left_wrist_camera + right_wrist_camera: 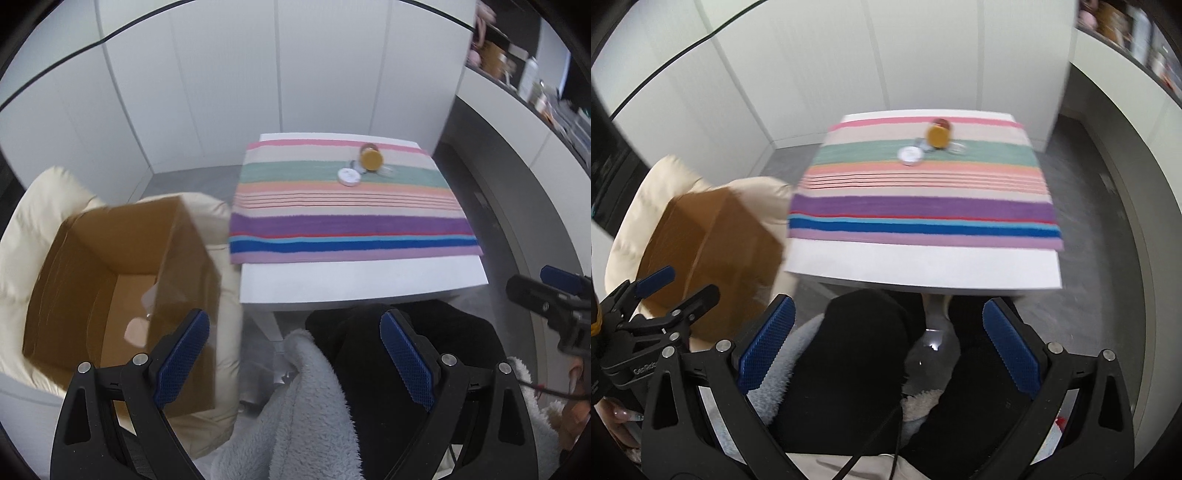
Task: Organize objects
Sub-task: 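Move both empty tools back over the striped cloth, then grasp the white compact with the left tool while the right tool grasps the FPI can, then lift the white compact and FPI can and carry them over the cardboard box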
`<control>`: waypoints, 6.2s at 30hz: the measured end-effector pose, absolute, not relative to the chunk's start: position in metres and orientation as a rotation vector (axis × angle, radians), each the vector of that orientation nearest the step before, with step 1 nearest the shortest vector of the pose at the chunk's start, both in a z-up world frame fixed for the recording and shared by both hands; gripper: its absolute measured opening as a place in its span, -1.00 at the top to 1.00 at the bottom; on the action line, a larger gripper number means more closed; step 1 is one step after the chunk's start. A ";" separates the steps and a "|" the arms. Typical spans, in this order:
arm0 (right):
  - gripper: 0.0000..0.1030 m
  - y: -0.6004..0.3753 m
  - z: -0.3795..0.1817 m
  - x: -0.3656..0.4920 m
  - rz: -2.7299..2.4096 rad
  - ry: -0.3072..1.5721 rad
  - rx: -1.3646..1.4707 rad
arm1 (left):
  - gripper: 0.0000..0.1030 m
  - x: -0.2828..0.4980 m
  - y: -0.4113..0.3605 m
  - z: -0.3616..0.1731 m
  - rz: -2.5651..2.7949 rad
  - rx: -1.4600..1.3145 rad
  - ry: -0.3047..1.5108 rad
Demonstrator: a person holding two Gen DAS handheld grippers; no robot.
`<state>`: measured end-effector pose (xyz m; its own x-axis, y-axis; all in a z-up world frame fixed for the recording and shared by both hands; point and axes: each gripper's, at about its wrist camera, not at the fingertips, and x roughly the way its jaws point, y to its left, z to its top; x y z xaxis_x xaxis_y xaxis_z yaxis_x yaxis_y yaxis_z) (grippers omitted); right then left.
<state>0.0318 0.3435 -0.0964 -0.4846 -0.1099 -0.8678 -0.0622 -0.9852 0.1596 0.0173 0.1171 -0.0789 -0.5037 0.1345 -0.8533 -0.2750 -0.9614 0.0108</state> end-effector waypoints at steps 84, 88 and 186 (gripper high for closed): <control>-0.10 0.465 -0.124 -0.300 -2.787 -0.204 1.643 | -0.12 -0.319 0.287 -0.075 2.609 -1.315 0.206; -0.10 0.459 -0.072 -0.276 -2.822 -0.205 1.553 | -0.13 -0.301 0.282 -0.030 2.645 -1.278 0.233; -0.10 0.188 -0.076 0.051 -2.384 0.125 1.381 | -0.13 0.077 -0.040 -0.033 2.925 -1.537 -0.032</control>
